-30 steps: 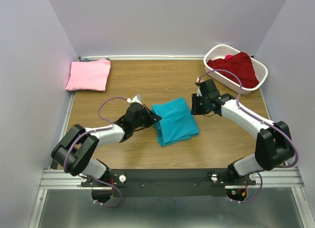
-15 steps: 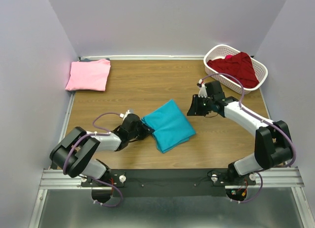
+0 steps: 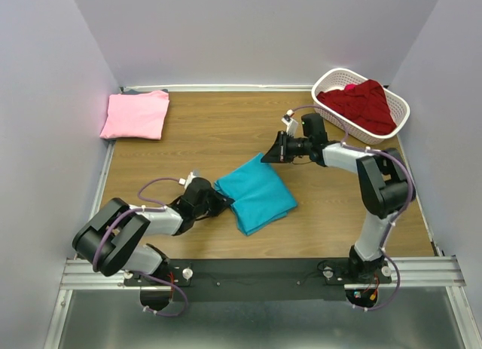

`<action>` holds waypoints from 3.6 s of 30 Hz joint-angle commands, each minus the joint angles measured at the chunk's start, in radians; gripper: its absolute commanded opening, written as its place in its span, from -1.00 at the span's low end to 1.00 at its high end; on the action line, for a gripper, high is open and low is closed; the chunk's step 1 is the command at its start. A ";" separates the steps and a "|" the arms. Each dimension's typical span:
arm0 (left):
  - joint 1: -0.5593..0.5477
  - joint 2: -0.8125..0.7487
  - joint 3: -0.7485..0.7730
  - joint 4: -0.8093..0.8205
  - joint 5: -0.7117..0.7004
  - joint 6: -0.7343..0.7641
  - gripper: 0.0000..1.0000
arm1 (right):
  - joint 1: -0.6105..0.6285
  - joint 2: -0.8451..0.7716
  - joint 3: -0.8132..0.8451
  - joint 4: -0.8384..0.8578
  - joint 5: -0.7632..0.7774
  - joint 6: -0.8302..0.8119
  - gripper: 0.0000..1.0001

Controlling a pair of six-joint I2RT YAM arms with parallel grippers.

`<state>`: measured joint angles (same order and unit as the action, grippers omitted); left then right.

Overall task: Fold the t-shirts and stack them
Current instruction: Fold the tshirt

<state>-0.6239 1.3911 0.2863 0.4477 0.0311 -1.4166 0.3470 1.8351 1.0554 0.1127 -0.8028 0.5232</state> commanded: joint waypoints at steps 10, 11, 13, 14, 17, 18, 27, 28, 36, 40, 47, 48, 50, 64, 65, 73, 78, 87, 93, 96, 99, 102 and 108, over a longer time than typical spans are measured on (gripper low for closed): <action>0.013 -0.030 -0.067 0.077 -0.040 -0.038 -1.00 | -0.031 0.434 0.072 0.424 -0.122 0.182 -0.82; 0.016 -0.029 -0.067 0.083 -0.039 -0.038 -1.00 | -0.034 0.429 0.066 0.424 -0.121 0.181 -0.82; 0.020 -0.027 -0.070 0.088 -0.036 -0.039 -1.00 | -0.039 0.391 0.060 0.423 -0.116 0.176 -0.82; 0.020 -0.026 -0.070 0.089 -0.036 -0.039 -1.00 | -0.039 0.376 0.060 0.423 -0.116 0.179 -0.82; 0.024 -0.012 -0.064 0.091 -0.037 -0.031 -1.00 | -0.037 0.343 0.101 0.421 -0.116 0.205 -0.81; 0.024 -0.010 -0.061 0.091 -0.037 -0.030 -1.00 | -0.037 0.342 0.112 0.421 -0.115 0.212 -0.81; 0.159 0.153 0.063 0.063 0.110 0.155 -1.00 | -0.039 0.178 0.094 0.151 -0.035 0.028 -0.81; 0.170 0.176 0.086 0.056 0.133 0.191 -1.00 | -0.040 0.156 0.081 0.139 -0.032 0.015 -0.81; 0.210 0.224 0.241 -0.087 0.164 0.353 -0.86 | -0.042 0.026 -0.057 0.125 -0.078 0.029 -0.80; 0.210 0.126 0.249 -0.171 0.097 0.438 -0.55 | -0.042 0.010 -0.080 0.124 -0.079 0.029 -0.80; 0.202 -0.133 0.296 -0.398 -0.023 0.515 -0.20 | -0.042 0.027 -0.078 0.124 -0.084 0.026 -0.80; 0.196 -0.150 0.303 -0.417 -0.023 0.516 -0.20 | -0.042 0.029 -0.078 0.124 -0.084 0.026 -0.80; 0.156 -0.176 0.324 -0.434 -0.055 0.510 -0.20 | -0.042 0.035 -0.077 0.124 -0.084 0.023 -0.80; 0.072 0.134 0.277 -0.319 0.147 0.360 -0.70 | -0.051 0.217 -0.043 0.127 -0.042 0.009 -0.81; 0.081 0.144 0.271 -0.311 0.157 0.357 -0.70 | -0.054 0.225 -0.044 0.127 -0.042 0.012 -0.81; 0.141 0.206 0.295 -0.317 0.204 0.412 -0.72 | -0.077 0.176 -0.064 0.110 -0.061 0.049 -0.80; 0.222 0.328 0.507 -0.405 0.184 0.583 -0.70 | -0.063 0.064 -0.101 0.108 -0.113 0.093 -0.72; 0.247 0.522 0.939 -0.564 0.153 0.884 -0.33 | 0.013 0.033 -0.189 0.134 -0.090 0.116 -0.70; 0.248 0.355 0.900 -0.561 0.123 0.903 -0.13 | 0.092 0.121 -0.180 0.246 -0.092 0.173 -0.70; 0.262 0.196 0.809 -0.546 0.058 0.892 -0.10 | 0.118 0.145 -0.146 0.219 -0.066 0.166 -0.71; 0.271 0.054 0.710 -0.544 -0.081 0.878 0.06 | 0.129 0.167 -0.133 0.142 -0.017 0.161 -0.71; 0.276 -0.178 0.619 -0.553 -0.230 0.877 0.18 | 0.136 0.173 -0.133 0.142 -0.012 0.172 -0.70; 0.286 -0.466 0.455 -0.538 -0.427 0.886 0.25 | 0.225 0.236 -0.019 0.150 0.011 0.179 -0.70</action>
<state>-0.3492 1.0271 0.8333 -0.0856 -0.2028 -0.5442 0.5110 2.0167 0.9527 0.2768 -0.8364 0.6933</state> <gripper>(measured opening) 0.614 0.149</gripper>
